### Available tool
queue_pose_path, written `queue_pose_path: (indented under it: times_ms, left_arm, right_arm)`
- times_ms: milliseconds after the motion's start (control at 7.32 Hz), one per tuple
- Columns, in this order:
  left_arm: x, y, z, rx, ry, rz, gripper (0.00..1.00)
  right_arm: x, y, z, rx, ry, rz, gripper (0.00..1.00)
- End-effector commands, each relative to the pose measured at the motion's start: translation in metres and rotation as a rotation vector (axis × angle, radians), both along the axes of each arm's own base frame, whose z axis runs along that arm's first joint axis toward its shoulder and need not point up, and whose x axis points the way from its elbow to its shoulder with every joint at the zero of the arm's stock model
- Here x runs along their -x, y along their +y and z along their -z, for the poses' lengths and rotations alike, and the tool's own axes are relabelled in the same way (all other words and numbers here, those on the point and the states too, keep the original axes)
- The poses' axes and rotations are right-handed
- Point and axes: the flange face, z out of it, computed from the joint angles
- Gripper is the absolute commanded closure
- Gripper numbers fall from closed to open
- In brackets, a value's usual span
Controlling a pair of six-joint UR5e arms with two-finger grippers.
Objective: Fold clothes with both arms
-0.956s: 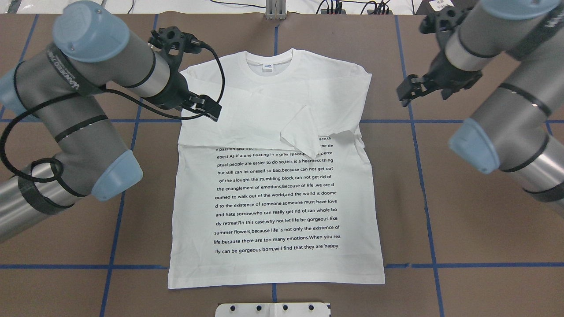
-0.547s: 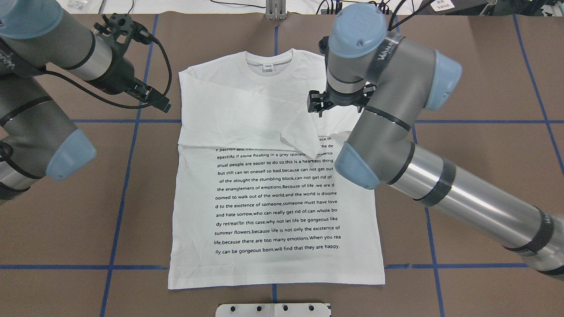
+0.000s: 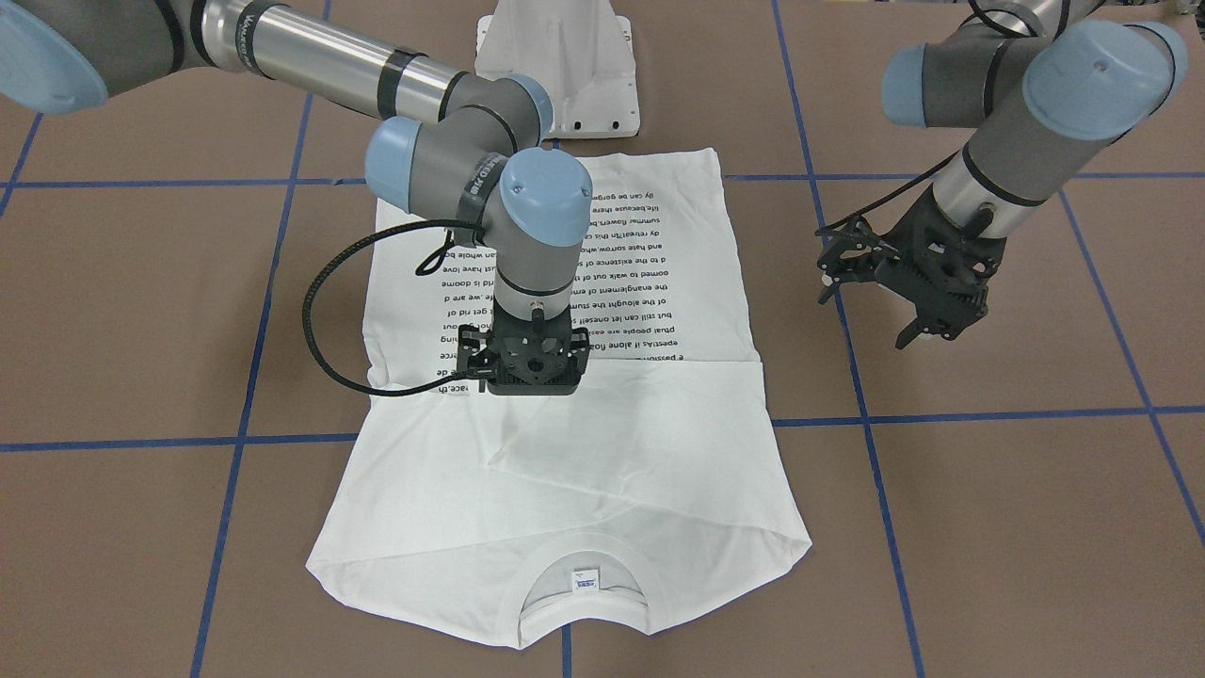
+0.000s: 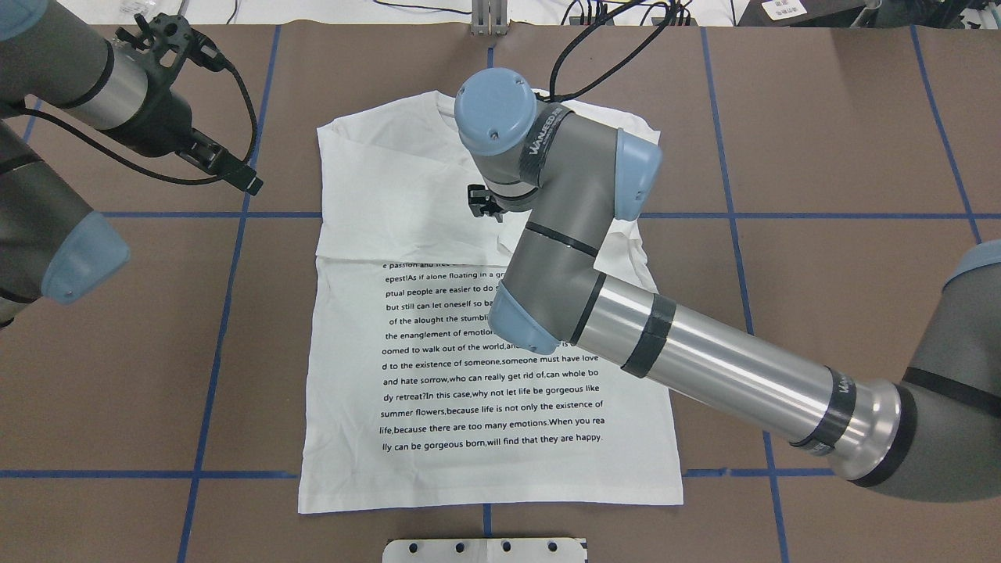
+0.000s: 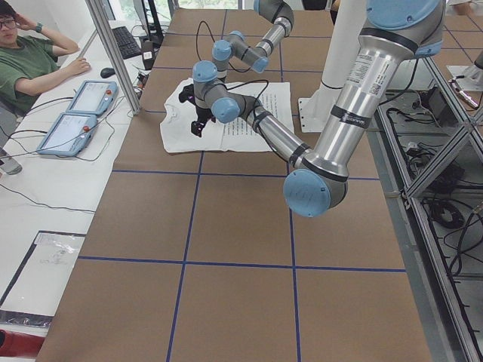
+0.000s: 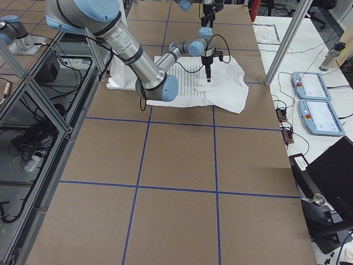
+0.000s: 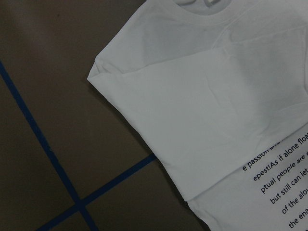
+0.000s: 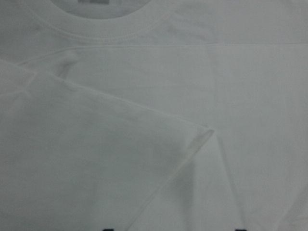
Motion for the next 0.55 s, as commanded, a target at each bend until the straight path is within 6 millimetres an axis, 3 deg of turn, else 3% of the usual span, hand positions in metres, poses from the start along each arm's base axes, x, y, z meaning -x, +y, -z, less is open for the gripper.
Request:
queue_pose_path:
  times_ms: [0,410]
  left_arm:
    - [0.0007,0.0002,-0.0004,0.006,0.001,0.004,0.00]
    - [0.0010,0.0005,0.0003,0.009,0.003,0.006,0.00]
  right_arm:
    - [0.0213,0.0080,-0.0061,-0.011,-0.008,0.006,0.27]
    - [0.0277,0.0144,-0.0087,-0.019,0.000,0.010,0.37]
